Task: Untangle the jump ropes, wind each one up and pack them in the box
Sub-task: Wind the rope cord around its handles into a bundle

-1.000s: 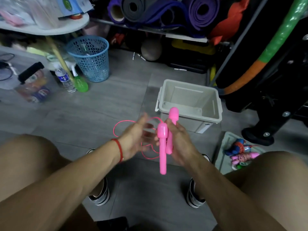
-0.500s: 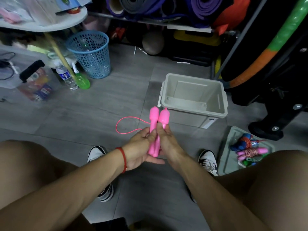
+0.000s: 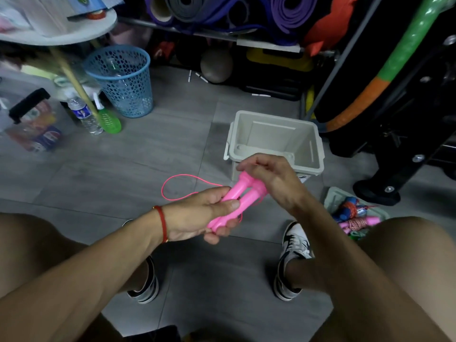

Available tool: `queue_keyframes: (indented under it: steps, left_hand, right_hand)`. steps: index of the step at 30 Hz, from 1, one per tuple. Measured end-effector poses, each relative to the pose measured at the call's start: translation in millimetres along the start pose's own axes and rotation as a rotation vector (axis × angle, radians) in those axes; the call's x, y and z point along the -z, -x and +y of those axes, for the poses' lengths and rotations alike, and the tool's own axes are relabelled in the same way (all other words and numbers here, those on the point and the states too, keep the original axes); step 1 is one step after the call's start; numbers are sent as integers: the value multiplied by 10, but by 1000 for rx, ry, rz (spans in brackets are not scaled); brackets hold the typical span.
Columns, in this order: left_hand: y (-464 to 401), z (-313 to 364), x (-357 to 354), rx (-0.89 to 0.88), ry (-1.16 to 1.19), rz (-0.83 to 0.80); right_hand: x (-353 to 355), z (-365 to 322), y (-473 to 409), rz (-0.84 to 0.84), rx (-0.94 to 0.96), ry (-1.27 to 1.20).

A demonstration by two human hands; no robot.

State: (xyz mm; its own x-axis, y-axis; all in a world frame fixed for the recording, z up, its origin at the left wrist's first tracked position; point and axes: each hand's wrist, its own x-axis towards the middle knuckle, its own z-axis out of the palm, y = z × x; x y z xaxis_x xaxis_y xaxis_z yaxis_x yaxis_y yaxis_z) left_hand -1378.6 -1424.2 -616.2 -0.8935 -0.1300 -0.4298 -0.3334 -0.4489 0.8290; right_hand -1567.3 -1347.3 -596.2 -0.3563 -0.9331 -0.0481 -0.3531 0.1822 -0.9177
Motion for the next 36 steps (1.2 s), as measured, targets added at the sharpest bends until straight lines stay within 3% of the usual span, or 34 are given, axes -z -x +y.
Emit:
queue_keyframes:
  steps: [3, 7, 10, 13, 16, 19, 24, 30, 36]
  left_hand:
    - [29, 54, -41, -39, 32, -1]
    - [20, 108, -130, -174, -40, 159]
    - [66, 118, -169, -134, -58, 96]
    - [70, 130, -203, -106, 14, 70]
    - [44, 159, -175, -131, 136, 76]
    - [24, 218, -127, -196, 338, 92]
    - [-71, 321, -7, -360, 623, 211]
    - [-230, 327, -17, -402, 617, 485]
    - [-245, 343, -101, -358, 651, 360]
  right_hand:
    - [86, -57, -36, 13, 64, 139]
    - [206, -193, -87, 168, 123, 347]
    - [229, -329, -111, 223, 118, 443]
    - [246, -379, -142, 171, 92, 516]
    - [341, -349, -217, 57, 31, 237]
    - [425, -193, -251, 69, -74, -70]
    - [37, 96, -176, 86, -43, 52]
    - [-327, 30, -93, -35, -17, 69]
    - [-230, 126, -145, -181, -39, 178]
